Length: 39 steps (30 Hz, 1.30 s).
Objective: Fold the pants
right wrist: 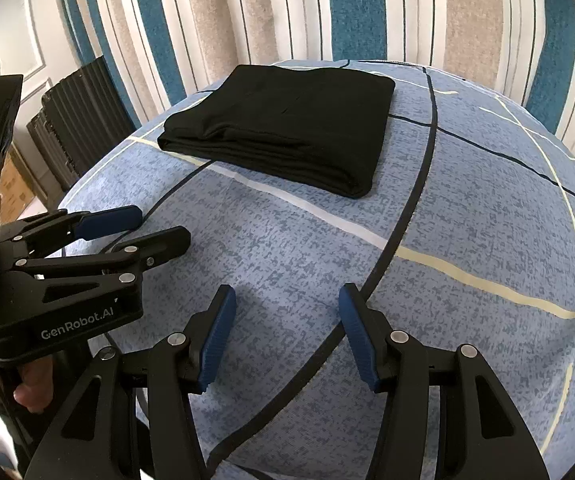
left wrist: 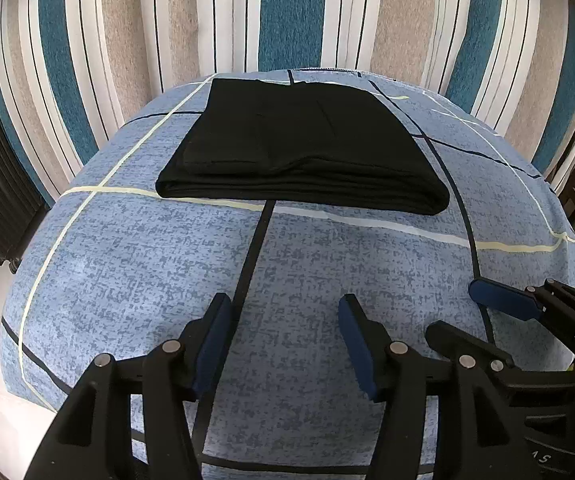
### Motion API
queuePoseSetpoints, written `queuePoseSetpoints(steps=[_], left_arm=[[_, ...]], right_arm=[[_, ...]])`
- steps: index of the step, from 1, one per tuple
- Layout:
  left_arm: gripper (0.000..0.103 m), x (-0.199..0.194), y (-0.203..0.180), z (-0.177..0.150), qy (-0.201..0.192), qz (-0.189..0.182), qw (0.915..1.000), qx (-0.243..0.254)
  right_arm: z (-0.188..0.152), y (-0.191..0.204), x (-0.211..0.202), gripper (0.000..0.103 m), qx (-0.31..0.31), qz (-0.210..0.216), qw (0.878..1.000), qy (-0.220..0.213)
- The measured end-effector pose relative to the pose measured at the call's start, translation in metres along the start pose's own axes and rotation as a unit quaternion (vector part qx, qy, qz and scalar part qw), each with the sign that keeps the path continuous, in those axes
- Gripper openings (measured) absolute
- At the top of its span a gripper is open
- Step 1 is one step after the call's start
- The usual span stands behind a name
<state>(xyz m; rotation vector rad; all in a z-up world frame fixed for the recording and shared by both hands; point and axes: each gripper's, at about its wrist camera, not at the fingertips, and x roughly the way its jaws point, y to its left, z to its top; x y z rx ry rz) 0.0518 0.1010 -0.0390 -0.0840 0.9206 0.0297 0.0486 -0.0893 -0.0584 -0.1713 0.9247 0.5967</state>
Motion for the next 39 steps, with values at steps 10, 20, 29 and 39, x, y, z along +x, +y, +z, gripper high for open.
queuePoseSetpoints(steps=[10,20,29,39], left_arm=[[0.059,0.0004,0.0007,0.0,0.0,0.0,1.0,0.0],[0.06,0.001,0.001,-0.0012,0.003,-0.002,1.0,-0.001],[0.061,0.0019,0.0014,0.0001,0.004,-0.003,1.0,0.0],[0.065,0.0018,-0.0013,0.0009,0.006,-0.003,1.0,0.001]], right_arm=[[0.0006,0.0001,0.0003,0.055,0.0,0.0,1.0,0.0],[-0.0001,0.0007,0.0008,0.055,-0.004,-0.001,1.0,0.0],[0.0,0.0011,0.0007,0.056,-0.004,-0.001,1.0,0.0],[-0.0003,0.001,0.0005,0.056,-0.005,0.0,1.0,-0.001]])
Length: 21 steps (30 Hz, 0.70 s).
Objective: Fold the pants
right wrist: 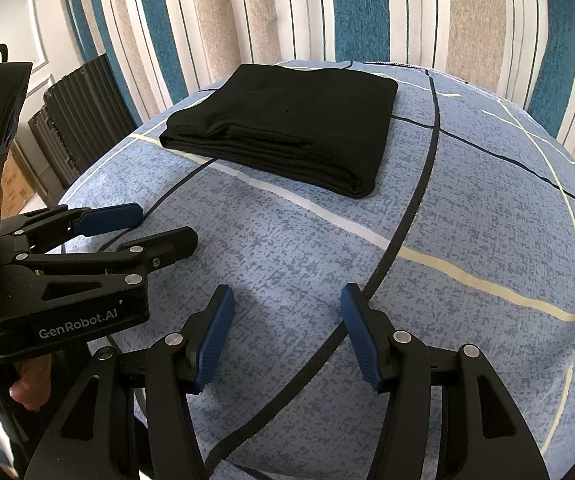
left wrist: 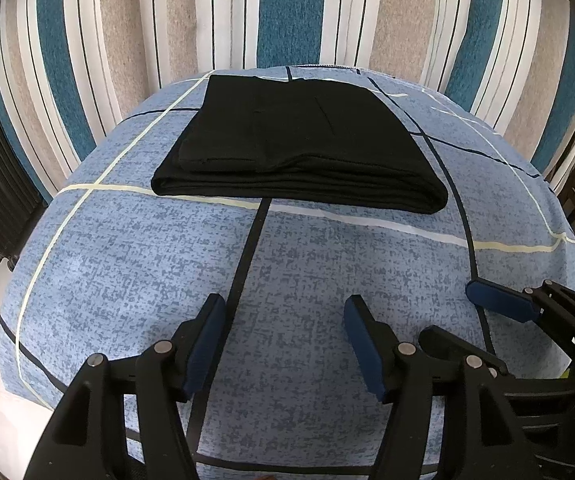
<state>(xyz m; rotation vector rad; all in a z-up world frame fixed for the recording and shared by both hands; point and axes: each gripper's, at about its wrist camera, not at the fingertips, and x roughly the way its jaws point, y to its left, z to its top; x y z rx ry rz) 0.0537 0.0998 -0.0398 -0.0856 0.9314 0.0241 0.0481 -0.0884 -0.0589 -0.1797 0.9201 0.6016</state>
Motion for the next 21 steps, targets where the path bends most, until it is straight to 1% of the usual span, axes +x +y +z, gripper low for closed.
queuePoseSetpoints(steps=[21], left_arm=[[0.067,0.0018,-0.001,0.0016,0.004,0.006,1.0,0.0]], right_arm=[[0.0003,-0.0001,-0.0002,0.057,-0.001,0.002,1.0,-0.002]])
